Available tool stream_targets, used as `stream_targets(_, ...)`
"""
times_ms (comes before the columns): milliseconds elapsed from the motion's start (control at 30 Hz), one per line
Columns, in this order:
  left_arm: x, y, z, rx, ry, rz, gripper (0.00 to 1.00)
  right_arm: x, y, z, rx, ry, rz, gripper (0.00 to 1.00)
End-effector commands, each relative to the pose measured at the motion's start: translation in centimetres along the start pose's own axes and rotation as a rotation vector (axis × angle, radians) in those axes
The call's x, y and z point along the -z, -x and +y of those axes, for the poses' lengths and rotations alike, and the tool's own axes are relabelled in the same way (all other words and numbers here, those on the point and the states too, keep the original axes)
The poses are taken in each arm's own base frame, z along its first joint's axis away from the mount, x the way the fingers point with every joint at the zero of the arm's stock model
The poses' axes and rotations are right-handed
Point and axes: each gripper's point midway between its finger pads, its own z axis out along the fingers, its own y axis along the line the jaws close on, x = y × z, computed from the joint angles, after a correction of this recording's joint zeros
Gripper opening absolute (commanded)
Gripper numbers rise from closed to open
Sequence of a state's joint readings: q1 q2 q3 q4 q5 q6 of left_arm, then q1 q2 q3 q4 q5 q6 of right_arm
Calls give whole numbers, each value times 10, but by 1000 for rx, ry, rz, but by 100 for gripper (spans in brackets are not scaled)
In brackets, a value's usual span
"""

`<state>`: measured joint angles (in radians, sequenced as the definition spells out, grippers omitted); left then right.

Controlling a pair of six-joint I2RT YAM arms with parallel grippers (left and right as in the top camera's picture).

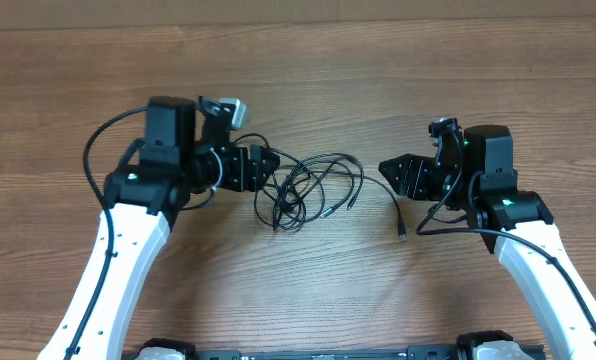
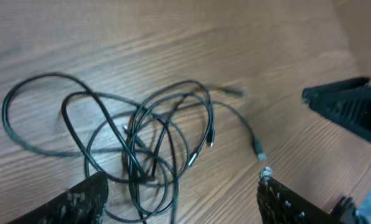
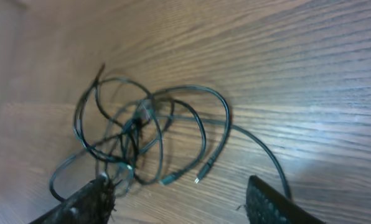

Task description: Untangle cables

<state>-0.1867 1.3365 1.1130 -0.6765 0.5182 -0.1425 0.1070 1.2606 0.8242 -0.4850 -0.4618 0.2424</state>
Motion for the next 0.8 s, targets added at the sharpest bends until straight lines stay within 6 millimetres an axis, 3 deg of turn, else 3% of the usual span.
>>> stream_targets(0, -22, -15, 6, -33, 41, 90, 74, 1, -1, -7, 8, -42, 2, 66)
stream_targets(367, -89, -85, 14, -11, 33, 410, 63, 1, -4, -12, 1, -67, 10, 68)
stream_targets(467, -102, -98, 38, -9, 160, 461, 63, 1, -4, -12, 0, -67, 12, 68)
stream_targets(533, -110, -96, 55, -1, 264, 442, 63, 1, -4, -12, 1, -67, 11, 68)
stream_targets(767, -127, -65, 47, 29, 244, 294, 56, 1, -4, -12, 0, -67, 12, 68)
